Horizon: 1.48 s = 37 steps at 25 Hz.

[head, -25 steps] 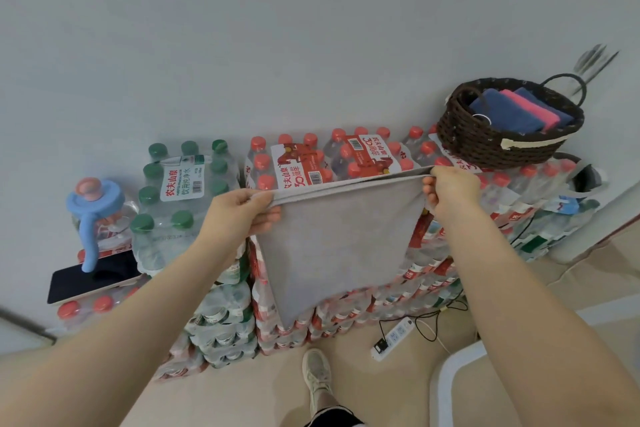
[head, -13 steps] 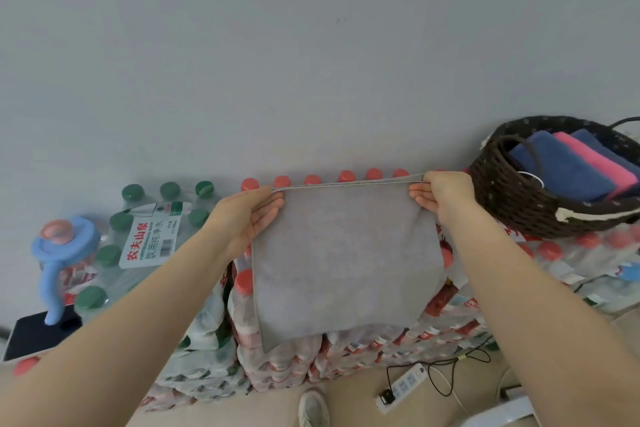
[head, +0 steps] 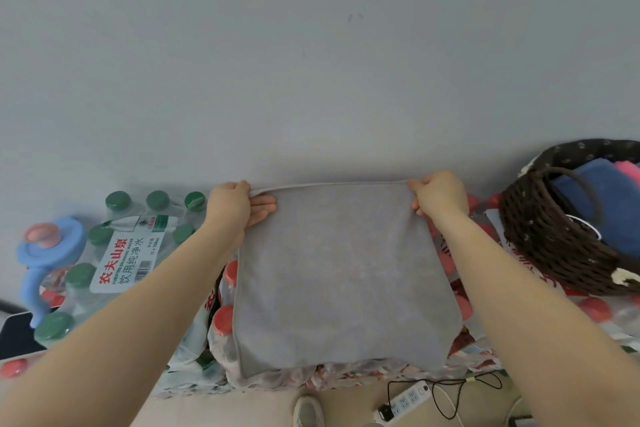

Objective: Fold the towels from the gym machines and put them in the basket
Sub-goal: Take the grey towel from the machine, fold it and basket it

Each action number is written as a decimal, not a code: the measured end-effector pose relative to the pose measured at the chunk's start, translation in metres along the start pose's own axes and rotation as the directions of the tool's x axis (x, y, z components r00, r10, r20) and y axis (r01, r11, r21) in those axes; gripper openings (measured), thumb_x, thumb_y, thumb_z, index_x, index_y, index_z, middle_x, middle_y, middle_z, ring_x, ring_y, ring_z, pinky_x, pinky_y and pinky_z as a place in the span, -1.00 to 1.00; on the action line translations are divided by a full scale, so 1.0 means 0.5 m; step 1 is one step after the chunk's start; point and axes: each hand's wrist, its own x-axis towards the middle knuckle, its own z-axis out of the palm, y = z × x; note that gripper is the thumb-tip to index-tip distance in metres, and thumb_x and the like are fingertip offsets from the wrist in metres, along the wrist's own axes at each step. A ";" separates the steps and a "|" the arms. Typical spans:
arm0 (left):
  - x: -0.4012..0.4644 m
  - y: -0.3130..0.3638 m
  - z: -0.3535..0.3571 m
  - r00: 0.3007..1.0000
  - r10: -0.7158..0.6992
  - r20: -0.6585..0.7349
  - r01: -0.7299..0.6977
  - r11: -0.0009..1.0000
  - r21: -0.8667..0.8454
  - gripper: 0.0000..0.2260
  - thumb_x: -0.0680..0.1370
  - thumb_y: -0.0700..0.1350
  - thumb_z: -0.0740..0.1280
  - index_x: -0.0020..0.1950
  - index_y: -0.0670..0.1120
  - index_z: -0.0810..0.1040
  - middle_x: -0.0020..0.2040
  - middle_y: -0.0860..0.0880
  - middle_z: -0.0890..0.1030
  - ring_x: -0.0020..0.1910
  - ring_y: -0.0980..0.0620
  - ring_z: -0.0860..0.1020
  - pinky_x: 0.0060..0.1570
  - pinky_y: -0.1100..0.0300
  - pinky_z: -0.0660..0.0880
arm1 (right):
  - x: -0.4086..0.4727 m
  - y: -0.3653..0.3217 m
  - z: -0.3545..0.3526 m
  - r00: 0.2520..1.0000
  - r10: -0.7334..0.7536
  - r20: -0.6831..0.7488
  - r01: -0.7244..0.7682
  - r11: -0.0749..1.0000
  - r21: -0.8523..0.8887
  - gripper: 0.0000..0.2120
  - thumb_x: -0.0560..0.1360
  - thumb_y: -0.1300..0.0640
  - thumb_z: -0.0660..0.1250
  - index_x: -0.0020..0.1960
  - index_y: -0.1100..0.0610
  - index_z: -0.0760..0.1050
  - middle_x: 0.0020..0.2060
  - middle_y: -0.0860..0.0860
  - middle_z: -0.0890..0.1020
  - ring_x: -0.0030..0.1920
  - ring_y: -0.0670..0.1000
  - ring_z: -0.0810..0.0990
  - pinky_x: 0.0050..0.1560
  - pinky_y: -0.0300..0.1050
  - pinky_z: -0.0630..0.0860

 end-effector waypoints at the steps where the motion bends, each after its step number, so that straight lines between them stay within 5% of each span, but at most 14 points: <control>1: 0.004 0.001 0.002 0.999 0.042 -0.011 -0.042 0.999 0.010 -0.82 0.64 -0.14 0.01 0.03 -0.19 0.36 -0.45 -0.09 0.64 -0.57 0.11 0.57 -0.54 0.36 0.50 | 0.003 -0.004 0.006 1.000 0.001 -0.019 0.000 0.999 0.042 -0.66 0.52 0.06 0.22 -0.32 0.23 0.55 -0.52 0.05 0.55 -0.41 0.05 0.56 -0.14 -0.11 0.50; 4: -0.006 -0.014 -0.005 0.956 0.287 -0.061 -0.261 0.927 0.269 -0.72 0.60 -0.19 0.07 0.31 -0.18 0.26 0.02 -0.15 0.61 -0.22 -0.02 0.58 -0.23 0.16 0.49 | -0.007 -0.003 0.024 0.992 -0.099 -0.073 0.103 0.993 0.051 -0.76 0.53 0.10 0.21 0.11 0.24 0.43 -0.10 0.24 0.63 -0.05 0.25 0.62 0.03 0.10 0.53; 7: -0.041 -0.067 0.004 0.754 0.581 0.308 -0.604 0.427 0.673 -0.59 0.56 -0.15 0.12 0.41 -0.16 0.24 0.29 -0.10 0.46 0.26 -0.09 0.42 0.20 0.14 0.33 | -0.079 -0.024 0.052 0.846 -0.532 0.021 0.528 0.833 -0.165 -0.63 0.56 0.15 0.17 0.35 0.18 0.36 0.32 0.23 0.42 0.30 0.24 0.41 0.29 0.11 0.35; 10: -0.053 -0.118 0.029 0.681 0.329 0.654 -0.678 -0.054 0.733 -0.11 0.38 0.40 -0.26 0.50 -0.18 0.05 0.54 -0.13 0.06 0.52 -0.04 0.04 0.46 0.15 -0.07 | -0.160 -0.037 0.103 0.657 -0.662 0.361 0.751 0.614 -0.242 -0.44 0.59 -0.05 0.06 0.51 0.11 0.02 0.53 0.05 0.04 0.52 0.04 0.00 0.49 0.02 -0.13; 13: -0.032 -0.138 -0.001 0.742 0.287 0.606 -0.558 -0.237 0.796 0.10 0.15 0.50 -0.48 0.52 -0.12 -0.12 0.55 -0.08 -0.12 0.53 0.00 -0.10 0.45 0.16 -0.21 | -0.147 0.020 0.099 0.770 -0.487 0.413 0.627 0.697 -0.348 -0.37 0.55 -0.21 -0.14 0.52 0.04 -0.16 0.53 -0.03 -0.13 0.52 -0.05 -0.15 0.48 0.00 -0.22; 18: -0.061 -0.140 -0.070 0.781 0.320 0.537 -0.517 -0.151 0.842 -0.13 0.35 0.37 -0.28 0.52 -0.13 -0.08 0.55 -0.08 -0.06 0.53 0.00 -0.06 0.46 0.15 -0.16 | -0.147 0.140 0.020 0.922 -0.223 0.317 0.355 0.816 -0.457 -0.40 0.58 -0.19 -0.17 0.52 0.06 -0.20 0.53 0.00 -0.15 0.52 -0.01 -0.16 0.48 0.09 -0.23; 21: -0.114 -0.148 -0.099 0.802 0.413 0.431 -0.536 0.181 0.825 -0.44 0.60 0.11 0.05 0.49 -0.20 0.11 0.53 -0.14 0.08 0.51 -0.08 0.05 0.46 0.11 -0.03 | -0.197 0.149 0.013 0.962 -0.189 0.196 0.252 0.889 -0.383 -0.41 0.60 -0.14 -0.09 0.52 0.14 -0.08 0.53 0.07 -0.08 0.52 0.07 -0.09 0.48 0.11 -0.13; 23: -0.156 -0.167 -0.124 0.780 0.542 0.313 -0.542 0.336 0.770 -0.59 0.61 -0.06 0.13 0.40 -0.22 0.30 0.47 -0.17 0.24 0.47 -0.12 0.15 0.43 0.08 0.05 | -0.250 0.153 0.010 0.975 -0.218 0.031 0.219 0.945 -0.244 -0.47 0.60 -0.05 0.03 0.48 0.18 0.09 0.51 0.12 0.07 0.50 0.13 0.04 0.47 0.09 0.01; 25: -0.198 -0.196 -0.151 0.720 0.664 0.201 -0.549 0.368 0.750 -0.71 0.59 -0.14 0.15 0.26 -0.23 0.45 0.29 -0.16 0.43 0.35 -0.14 0.29 0.33 0.07 0.18 | -0.314 0.173 0.015 0.967 -0.211 -0.142 0.200 0.976 -0.088 -0.58 0.58 0.05 0.12 0.38 0.21 0.27 0.41 0.16 0.29 0.40 0.16 0.24 0.38 0.08 0.20; 27: -0.239 -0.226 -0.177 0.750 0.654 0.097 -0.532 0.510 0.676 -0.83 0.59 -0.15 0.16 0.09 -0.19 0.48 -0.01 -0.02 0.51 0.12 -0.11 0.43 0.06 0.15 0.33 | -0.377 0.198 0.033 0.974 -0.019 -0.224 0.066 0.977 0.203 -0.77 0.57 0.13 0.17 0.16 0.23 0.41 0.11 0.17 0.47 0.13 0.14 0.43 0.18 0.03 0.38; 29: -0.261 -0.256 -0.192 0.850 0.524 0.042 -0.449 0.682 0.577 -0.87 0.60 -0.07 0.15 0.02 -0.11 0.40 -0.13 0.04 0.51 -0.04 -0.06 0.49 -0.19 0.21 0.37 | -0.416 0.202 0.047 0.960 0.279 -0.034 -0.205 0.777 0.595 -0.80 0.58 0.12 0.16 0.04 0.23 0.45 -0.11 0.13 0.45 -0.11 0.08 0.43 -0.03 -0.07 0.39; 31: -0.264 -0.291 -0.196 0.927 0.374 0.032 -0.332 0.777 0.535 -0.79 0.61 -0.02 0.12 0.10 -0.13 0.42 0.02 -0.07 0.56 0.02 -0.09 0.53 -0.11 0.14 0.43 | -0.434 0.197 0.051 0.899 0.373 0.230 -0.424 0.607 0.673 -0.70 0.59 0.07 0.14 0.18 0.25 0.44 -0.06 0.11 0.49 -0.11 0.07 0.44 -0.01 -0.08 0.36; 34: -0.265 -0.328 -0.188 0.984 0.170 0.044 -0.172 0.883 0.436 -0.69 0.62 -0.04 0.09 0.27 -0.14 0.42 0.17 -0.07 0.52 0.17 -0.11 0.48 0.13 0.04 0.38 | -0.433 0.201 0.052 0.850 0.387 0.356 -0.509 0.433 0.744 -0.67 0.57 0.05 0.18 0.27 0.19 0.39 0.16 0.09 0.52 0.10 0.07 0.49 0.18 -0.05 0.40; 37: -0.270 -0.339 -0.179 0.980 0.019 0.201 -0.094 0.923 0.374 -0.64 0.61 0.02 0.11 0.35 -0.10 0.37 0.18 -0.02 0.48 0.21 -0.06 0.44 0.25 0.01 0.35 | -0.434 0.208 0.037 0.849 0.360 0.388 -0.514 0.386 0.766 -0.71 0.55 0.09 0.24 0.25 0.13 0.39 0.20 0.04 0.51 0.10 0.01 0.48 0.10 -0.13 0.42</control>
